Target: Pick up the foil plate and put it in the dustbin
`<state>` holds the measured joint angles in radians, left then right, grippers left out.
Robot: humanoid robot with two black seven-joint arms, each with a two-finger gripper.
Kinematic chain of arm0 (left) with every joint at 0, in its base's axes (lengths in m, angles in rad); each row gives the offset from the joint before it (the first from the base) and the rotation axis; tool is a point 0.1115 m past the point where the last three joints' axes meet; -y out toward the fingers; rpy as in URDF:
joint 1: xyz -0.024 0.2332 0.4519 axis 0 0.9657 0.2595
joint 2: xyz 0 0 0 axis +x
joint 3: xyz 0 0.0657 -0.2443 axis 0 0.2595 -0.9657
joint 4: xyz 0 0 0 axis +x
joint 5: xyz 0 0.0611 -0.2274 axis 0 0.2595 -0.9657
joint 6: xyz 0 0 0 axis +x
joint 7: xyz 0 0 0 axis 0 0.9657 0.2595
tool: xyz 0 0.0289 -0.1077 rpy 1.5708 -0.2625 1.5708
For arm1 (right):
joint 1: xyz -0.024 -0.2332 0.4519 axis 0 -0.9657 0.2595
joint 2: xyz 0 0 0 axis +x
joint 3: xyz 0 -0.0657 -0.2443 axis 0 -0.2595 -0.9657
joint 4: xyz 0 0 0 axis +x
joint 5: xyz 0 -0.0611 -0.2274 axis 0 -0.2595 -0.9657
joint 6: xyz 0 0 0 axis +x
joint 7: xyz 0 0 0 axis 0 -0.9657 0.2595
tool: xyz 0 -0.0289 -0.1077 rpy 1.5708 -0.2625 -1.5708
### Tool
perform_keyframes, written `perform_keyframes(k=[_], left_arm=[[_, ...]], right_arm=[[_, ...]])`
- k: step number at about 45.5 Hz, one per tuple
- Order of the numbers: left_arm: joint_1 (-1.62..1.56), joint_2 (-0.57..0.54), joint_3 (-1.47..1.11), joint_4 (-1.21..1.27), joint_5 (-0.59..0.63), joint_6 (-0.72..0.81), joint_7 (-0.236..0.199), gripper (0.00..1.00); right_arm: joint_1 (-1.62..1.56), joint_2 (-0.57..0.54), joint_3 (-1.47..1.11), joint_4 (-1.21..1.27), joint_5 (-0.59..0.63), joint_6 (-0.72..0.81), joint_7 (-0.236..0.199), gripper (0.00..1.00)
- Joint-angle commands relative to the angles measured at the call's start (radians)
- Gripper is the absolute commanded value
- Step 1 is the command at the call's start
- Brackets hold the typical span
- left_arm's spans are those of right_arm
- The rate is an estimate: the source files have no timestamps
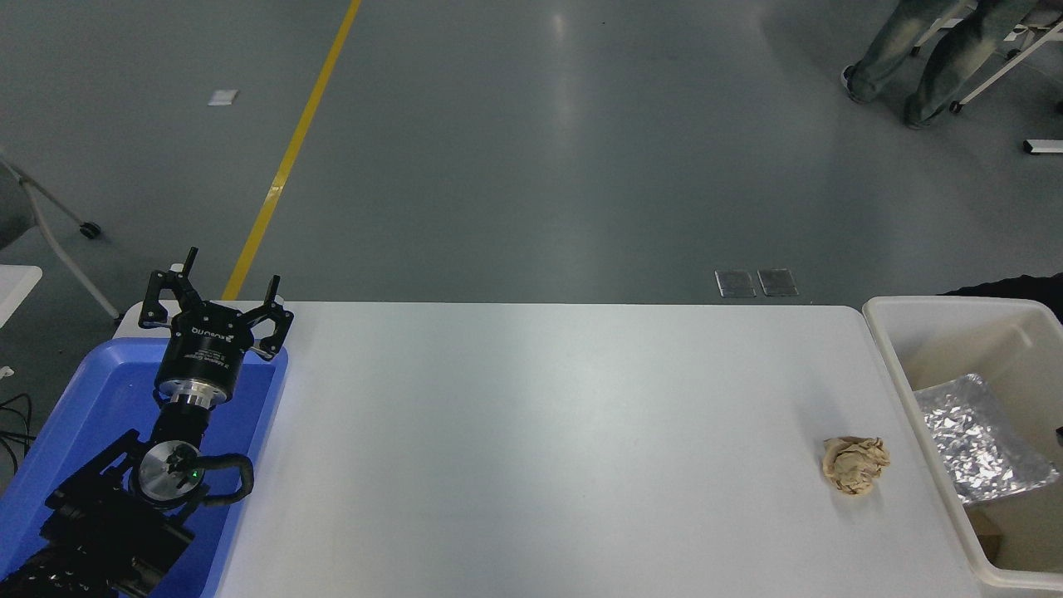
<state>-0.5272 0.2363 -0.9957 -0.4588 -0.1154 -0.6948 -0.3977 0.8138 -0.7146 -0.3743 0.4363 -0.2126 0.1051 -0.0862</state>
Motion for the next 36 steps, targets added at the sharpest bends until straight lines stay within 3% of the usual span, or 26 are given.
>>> perform_keyframes(k=[1,8,17,24,36], left_arm=[[-0.001,0.0,0.0,0.0,0.0,-0.003,0.002,1.0],[-0.001,0.0,0.0,0.0,0.0,-0.003,0.002,1.0],[0.001,0.0,0.0,0.0,0.0,-0.002,0.002,1.0],[0.003,0.0,0.0,0.002,-0.001,0.0,-0.001,1.0],[0.003,0.0,0.0,0.002,-0.003,0.003,-0.003,1.0]], right_arm=[[0.416,-0.174,-0.247,0.407,-0.114,0.007,0.0,1.0],[0.746,-0.178,-0.465,0.643,-0.129,0.057,0.002,1.0],[1.14,-0.069,-0.673,0.889,-0.111,0.442,0.0,1.0],[1.332,0.036,-0.7,1.028,0.041,0.631,-0.006,1.0],[1.501,0.34,-0.689,1.073,0.228,0.68,-0.006,1.0]])
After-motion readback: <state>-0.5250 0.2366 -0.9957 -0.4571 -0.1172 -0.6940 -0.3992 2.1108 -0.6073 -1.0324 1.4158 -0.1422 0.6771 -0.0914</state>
